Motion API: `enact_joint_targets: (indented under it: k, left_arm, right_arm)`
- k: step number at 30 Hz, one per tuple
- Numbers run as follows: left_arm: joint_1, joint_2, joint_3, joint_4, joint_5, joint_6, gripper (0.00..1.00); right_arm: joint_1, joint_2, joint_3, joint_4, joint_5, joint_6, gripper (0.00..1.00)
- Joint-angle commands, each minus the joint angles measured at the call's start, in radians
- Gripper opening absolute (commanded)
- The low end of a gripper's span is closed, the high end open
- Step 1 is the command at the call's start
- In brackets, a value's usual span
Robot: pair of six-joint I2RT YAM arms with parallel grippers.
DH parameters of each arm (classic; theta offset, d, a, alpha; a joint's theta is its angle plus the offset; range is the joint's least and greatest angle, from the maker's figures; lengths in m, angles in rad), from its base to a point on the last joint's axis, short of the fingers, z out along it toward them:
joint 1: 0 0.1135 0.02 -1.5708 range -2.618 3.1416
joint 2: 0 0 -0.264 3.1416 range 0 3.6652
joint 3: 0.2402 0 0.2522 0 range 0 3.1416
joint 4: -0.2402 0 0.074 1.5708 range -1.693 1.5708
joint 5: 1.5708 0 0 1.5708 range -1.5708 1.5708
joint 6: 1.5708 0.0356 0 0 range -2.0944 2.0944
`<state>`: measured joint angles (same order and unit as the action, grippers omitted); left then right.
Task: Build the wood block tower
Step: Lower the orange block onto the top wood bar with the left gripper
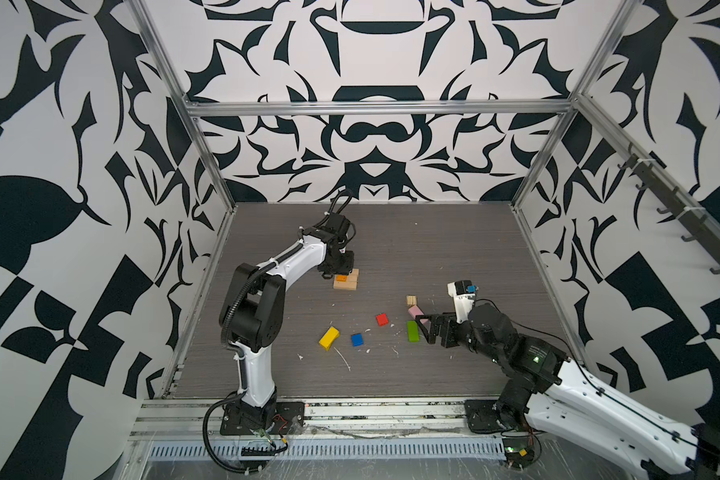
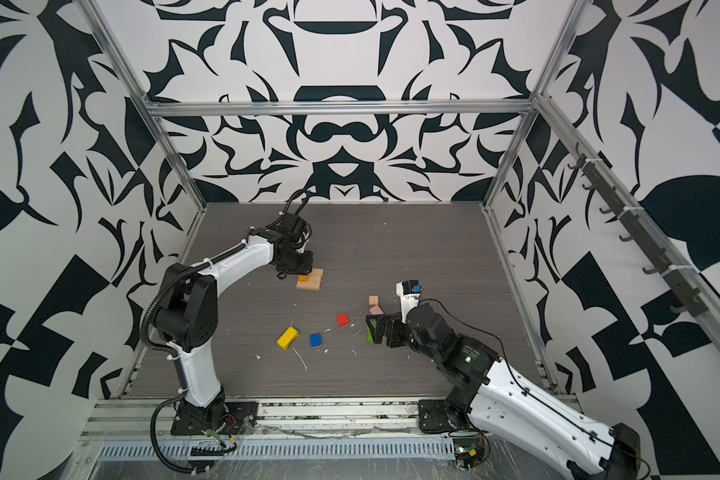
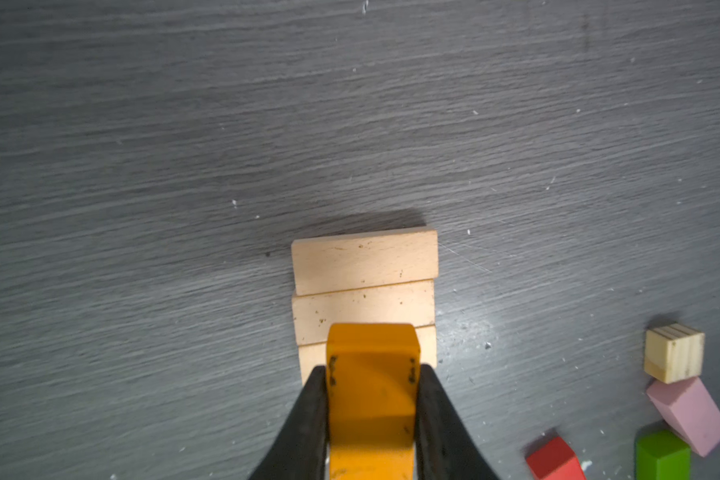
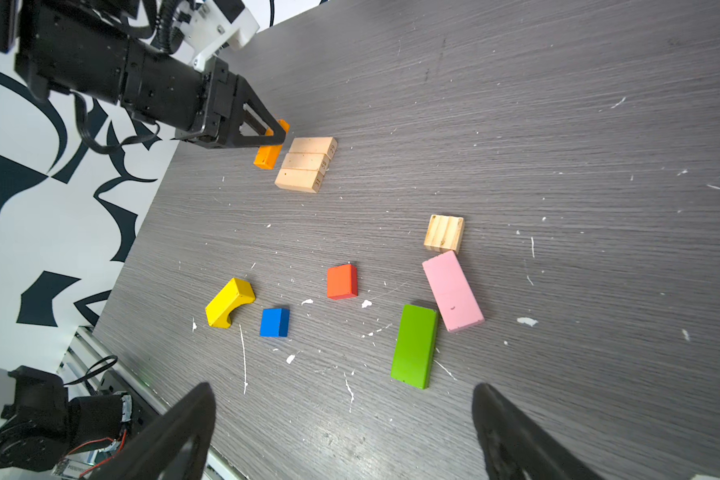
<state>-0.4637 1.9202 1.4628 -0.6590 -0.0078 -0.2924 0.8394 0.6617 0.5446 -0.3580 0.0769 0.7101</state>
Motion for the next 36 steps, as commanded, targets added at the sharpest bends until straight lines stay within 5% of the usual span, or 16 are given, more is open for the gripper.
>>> enact_joint_targets:
  k: [1,36]
  left_arm:
    - [0.007,0.018,0.029,-0.036,-0.014,-0.014,0.17]
    - [0.019,0.110,0.030,0.029,-0.029,-0.040,0.17]
  right_arm:
    - [0.004,-0.013,0.006,-0.004,-0.005,-0.020,0.99]
    - [0.004,0.004,0.001,-0.007,0.012,-0.002,0.99]
